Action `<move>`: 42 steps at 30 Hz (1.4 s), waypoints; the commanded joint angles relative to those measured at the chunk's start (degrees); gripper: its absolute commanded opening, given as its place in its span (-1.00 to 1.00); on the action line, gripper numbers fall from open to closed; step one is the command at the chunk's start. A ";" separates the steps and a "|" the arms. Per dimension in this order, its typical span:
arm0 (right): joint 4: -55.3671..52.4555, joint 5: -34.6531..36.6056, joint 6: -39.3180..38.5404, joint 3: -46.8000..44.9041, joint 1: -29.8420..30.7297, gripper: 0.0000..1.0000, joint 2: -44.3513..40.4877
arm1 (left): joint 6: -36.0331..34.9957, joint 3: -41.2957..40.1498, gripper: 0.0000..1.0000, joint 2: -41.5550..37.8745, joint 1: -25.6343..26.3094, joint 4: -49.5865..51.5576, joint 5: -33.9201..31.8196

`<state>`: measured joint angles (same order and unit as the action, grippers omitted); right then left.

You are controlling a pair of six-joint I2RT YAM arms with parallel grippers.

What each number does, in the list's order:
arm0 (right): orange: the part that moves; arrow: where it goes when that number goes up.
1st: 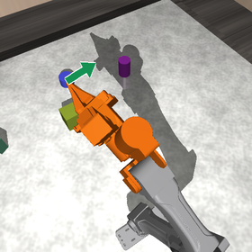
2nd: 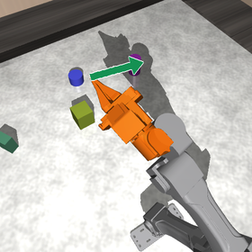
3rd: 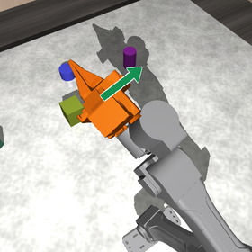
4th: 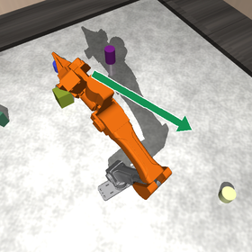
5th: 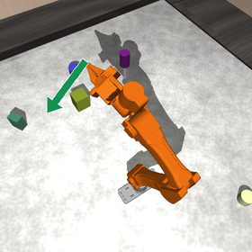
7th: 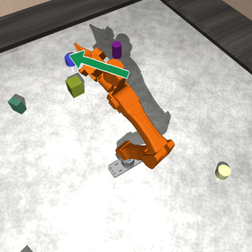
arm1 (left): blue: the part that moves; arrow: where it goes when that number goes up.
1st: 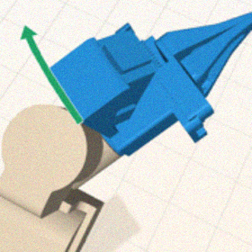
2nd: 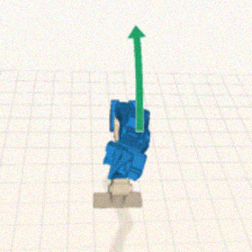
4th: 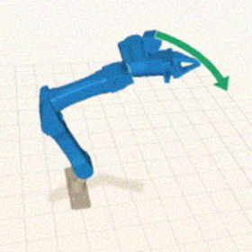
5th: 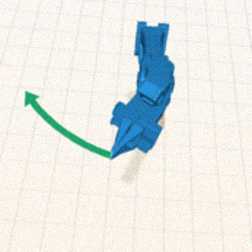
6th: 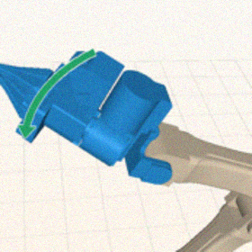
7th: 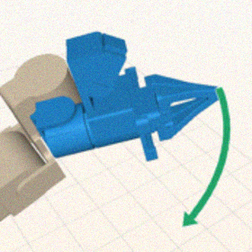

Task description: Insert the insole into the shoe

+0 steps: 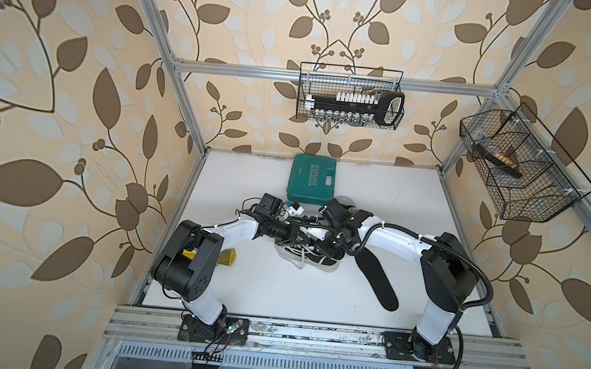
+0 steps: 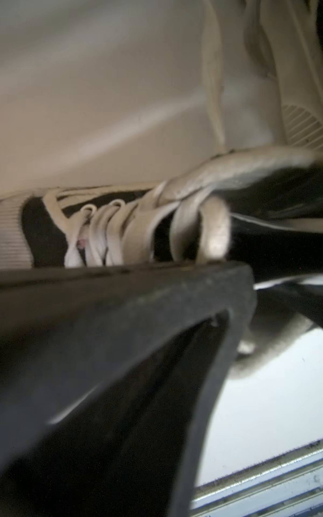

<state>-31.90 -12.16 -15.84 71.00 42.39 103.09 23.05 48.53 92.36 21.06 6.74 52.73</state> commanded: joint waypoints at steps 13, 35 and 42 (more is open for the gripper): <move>-4.60 3.72 -0.86 -4.73 0.03 0.64 -12.26 | -0.85 -1.01 -1.00 -1.47 -0.75 -3.15 4.66; -8.23 5.50 -1.39 -7.17 -1.51 -0.16 -14.34 | -0.22 -1.43 -1.00 -1.99 -0.64 -3.40 4.24; -7.77 4.91 -0.40 -5.85 0.34 -0.62 -12.66 | 1.20 -2.14 -1.00 -2.04 -0.49 -4.98 4.45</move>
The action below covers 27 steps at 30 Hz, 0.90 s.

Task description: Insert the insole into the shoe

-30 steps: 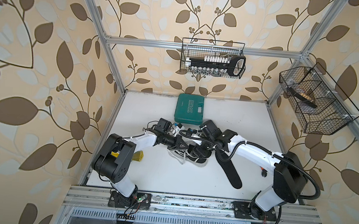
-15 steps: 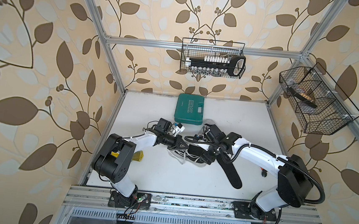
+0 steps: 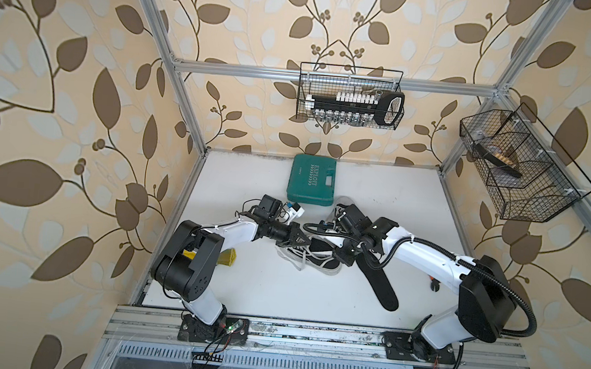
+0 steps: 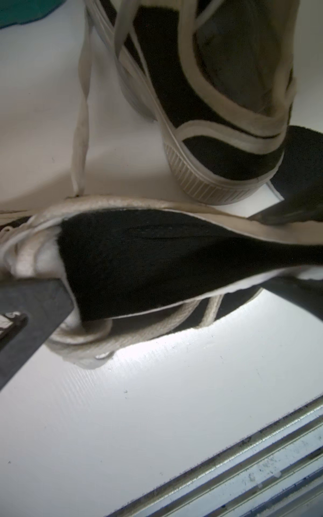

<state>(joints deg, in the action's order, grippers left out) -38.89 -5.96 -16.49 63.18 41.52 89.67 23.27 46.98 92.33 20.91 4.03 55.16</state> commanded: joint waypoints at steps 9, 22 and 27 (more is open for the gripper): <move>1.77 -0.88 0.93 5.20 2.55 -0.77 5.35 | 2.89 -1.89 -1.00 -2.59 -0.03 -4.28 2.30; 9.05 -2.16 1.01 6.07 2.85 -0.84 8.68 | 5.08 -3.19 -1.00 -3.87 -0.03 -5.70 2.94; 10.71 -1.00 -1.41 5.67 2.81 -0.85 9.35 | 5.34 -3.47 -1.00 -4.13 -0.07 -5.78 2.94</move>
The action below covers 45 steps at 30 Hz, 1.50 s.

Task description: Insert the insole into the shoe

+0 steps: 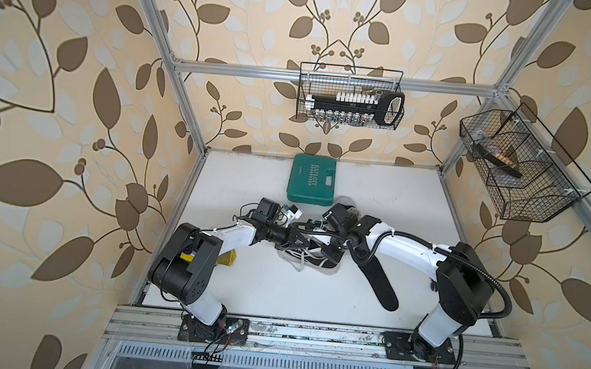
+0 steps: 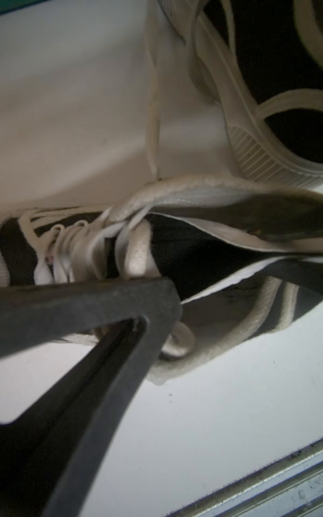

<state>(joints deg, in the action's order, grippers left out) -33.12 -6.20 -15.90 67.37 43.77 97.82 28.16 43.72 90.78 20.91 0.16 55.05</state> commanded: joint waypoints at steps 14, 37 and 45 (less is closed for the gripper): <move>6.78 -1.61 -3.62 -0.77 0.72 -0.49 -0.62 | 0.25 -0.41 -1.00 -2.22 -0.03 -1.22 2.30; -1.90 -4.68 -0.54 -4.58 -2.49 0.36 -6.46 | 0.20 -0.26 -1.00 -2.41 -0.05 -0.60 0.50; -1.31 -6.05 -1.13 -0.85 -1.62 -0.25 -4.08 | 0.53 -0.74 -1.00 -2.74 0.02 -0.95 0.24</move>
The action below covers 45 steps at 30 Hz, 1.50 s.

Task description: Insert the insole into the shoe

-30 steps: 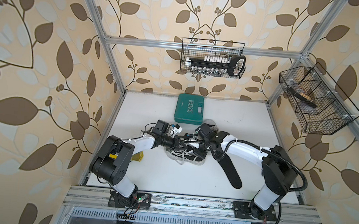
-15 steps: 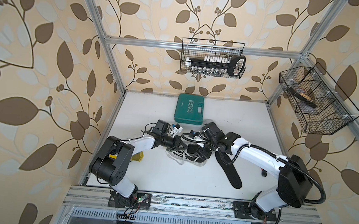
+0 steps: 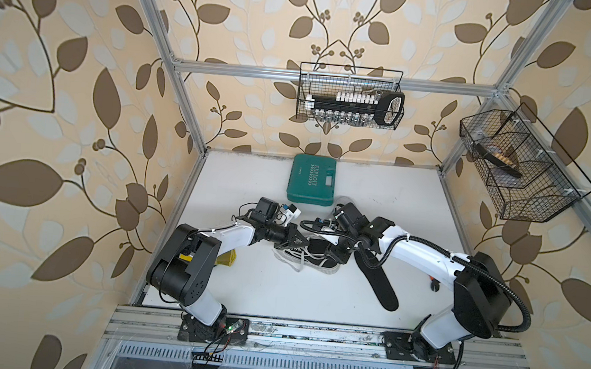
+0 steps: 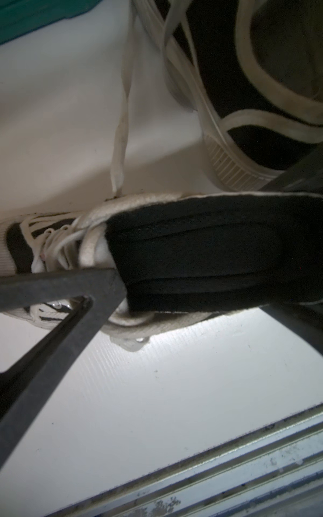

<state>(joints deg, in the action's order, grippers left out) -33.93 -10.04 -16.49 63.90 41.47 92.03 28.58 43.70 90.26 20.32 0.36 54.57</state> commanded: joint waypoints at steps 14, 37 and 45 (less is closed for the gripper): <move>-2.61 0.78 1.11 5.69 2.22 0.05 3.14 | 1.48 -2.09 -1.00 -3.81 0.60 -1.94 -0.34; 0.16 11.12 44.10 -2.58 2.78 -0.01 -7.24 | 3.91 -4.89 -1.00 -5.71 0.78 -3.53 -4.64; 3.35 9.33 46.80 -3.39 2.45 -0.29 -4.39 | 4.07 -4.87 -1.00 -5.82 1.48 -3.61 -5.13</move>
<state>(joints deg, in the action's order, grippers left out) -32.12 -0.49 28.01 61.23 44.01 86.41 32.01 39.22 86.28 21.04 -2.90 49.67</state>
